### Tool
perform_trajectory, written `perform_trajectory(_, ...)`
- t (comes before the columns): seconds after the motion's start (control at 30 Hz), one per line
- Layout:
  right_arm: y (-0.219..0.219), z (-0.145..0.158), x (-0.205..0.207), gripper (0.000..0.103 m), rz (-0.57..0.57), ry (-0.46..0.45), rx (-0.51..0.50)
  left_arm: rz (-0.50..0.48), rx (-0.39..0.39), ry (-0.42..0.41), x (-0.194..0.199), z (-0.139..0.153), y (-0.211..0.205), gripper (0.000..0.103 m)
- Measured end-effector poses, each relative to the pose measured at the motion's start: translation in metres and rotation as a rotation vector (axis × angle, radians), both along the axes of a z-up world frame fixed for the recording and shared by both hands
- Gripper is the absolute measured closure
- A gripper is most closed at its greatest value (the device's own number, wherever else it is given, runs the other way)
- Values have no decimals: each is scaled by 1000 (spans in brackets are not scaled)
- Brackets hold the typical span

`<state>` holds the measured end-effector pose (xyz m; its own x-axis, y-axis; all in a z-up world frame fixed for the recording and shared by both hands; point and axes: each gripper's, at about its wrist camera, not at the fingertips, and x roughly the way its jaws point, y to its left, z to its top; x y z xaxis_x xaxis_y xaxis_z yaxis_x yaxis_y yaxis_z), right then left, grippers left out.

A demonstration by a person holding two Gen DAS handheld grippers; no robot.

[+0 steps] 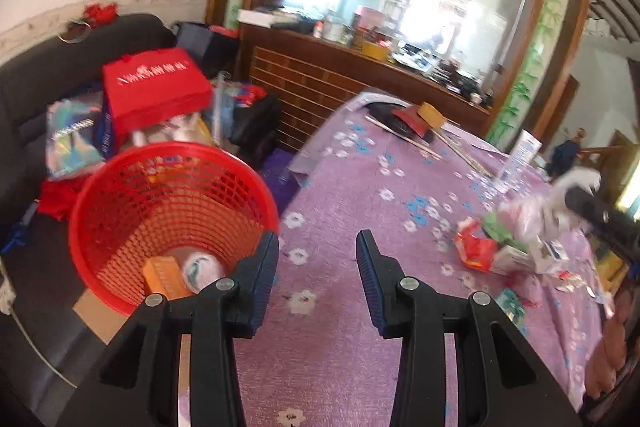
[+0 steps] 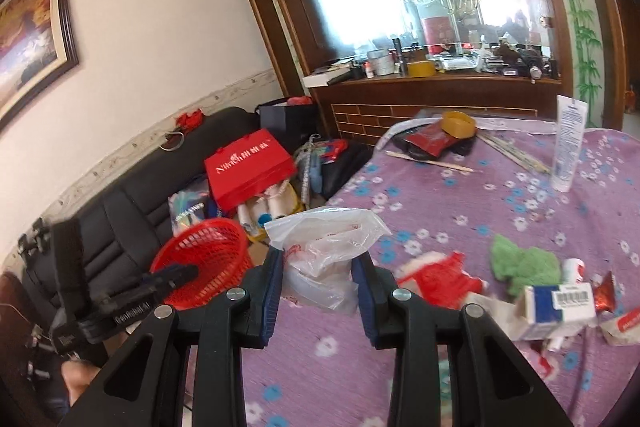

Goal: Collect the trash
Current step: 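Carry the tissue pack and plastic bag to the red wastebasket and release both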

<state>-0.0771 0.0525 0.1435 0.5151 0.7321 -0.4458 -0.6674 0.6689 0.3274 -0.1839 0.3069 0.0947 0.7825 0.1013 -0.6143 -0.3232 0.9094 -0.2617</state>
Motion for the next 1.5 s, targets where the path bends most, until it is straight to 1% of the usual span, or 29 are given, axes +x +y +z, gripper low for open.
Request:
perform_trajectory(0.03, -1, 4, -2, 66, -9, -15, 11, -40, -11, 2, 2, -2, -1, 61)
perform_trajectory(0.07, -3, 7, -4, 66, -25, -39, 14, -100, -11, 4, 5, -4, -10, 50)
perform_trajectory(0.1, -10, 9, -5, 66, -52, -66, 9, -144, -5, 18, 9, -7, -19, 31)
perform_trajectory(0.13, -17, 9, -4, 66, -76, -77, 6, -189, 1, 30, 14, -11, -30, 25)
perform_trajectory(0.17, -26, 9, -4, 66, -101, -80, 6, -243, 0, 34, 18, -16, -46, 22)
perform_trajectory(0.27, -56, 8, -1, 66, -173, -74, 11, -436, 3, 72, 40, -28, -102, 22)
perform_trajectory(0.33, -83, 5, -3, 67, -228, -75, 13, -521, 27, 96, 51, -35, -135, 22)
perform_trajectory(0.37, -95, 5, -4, 67, -252, -79, 13, -562, 55, 116, 59, -40, -157, 22)
perform_trajectory(0.47, -126, 3, -6, 67, -301, -77, 24, -636, 129, 185, 77, -55, -203, 22)
perform_trajectory(0.53, -145, 0, -6, 67, -322, -68, 35, -665, 169, 221, 86, -64, -224, 22)
perform_trajectory(0.6, -158, -3, -8, 67, -335, -58, 45, -660, 208, 267, 95, -73, -238, 22)
perform_trajectory(0.67, -169, -6, -8, 67, -340, -49, 54, -620, 251, 294, 102, -81, -244, 23)
perform_trajectory(0.7, -172, -8, -8, 67, -344, -44, 60, -609, 246, 313, 106, -85, -242, 34)
perform_trajectory(0.73, -174, -9, -8, 67, -342, -39, 65, -599, 235, 326, 108, -87, -241, 37)
perform_trajectory(0.83, -179, -13, -8, 67, -335, -32, 73, -572, 222, 307, 116, -87, -237, 40)
perform_trajectory(0.97, -177, -16, -10, 66, -320, -23, 76, -526, 182, 266, 112, -82, -225, 53)
perform_trajectory(1.13, -163, -16, -13, 66, -300, -33, 59, -470, 126, 228, 103, -72, -203, 53)
perform_trajectory(1.27, -149, -14, -12, 66, -274, -25, 57, -401, 92, 164, 85, -50, -173, 53)
perform_trajectory(1.37, -132, -14, -9, 66, -242, -22, 43, -332, 83, 120, 70, -32, -147, 53)
perform_trajectory(1.43, -113, -13, -5, 66, -199, -9, 34, -269, 61, 93, 53, -19, -118, 53)
perform_trajectory(1.5, -92, -13, -2, 66, -149, 9, 29, -199, 59, 72, 37, -11, -94, 53)
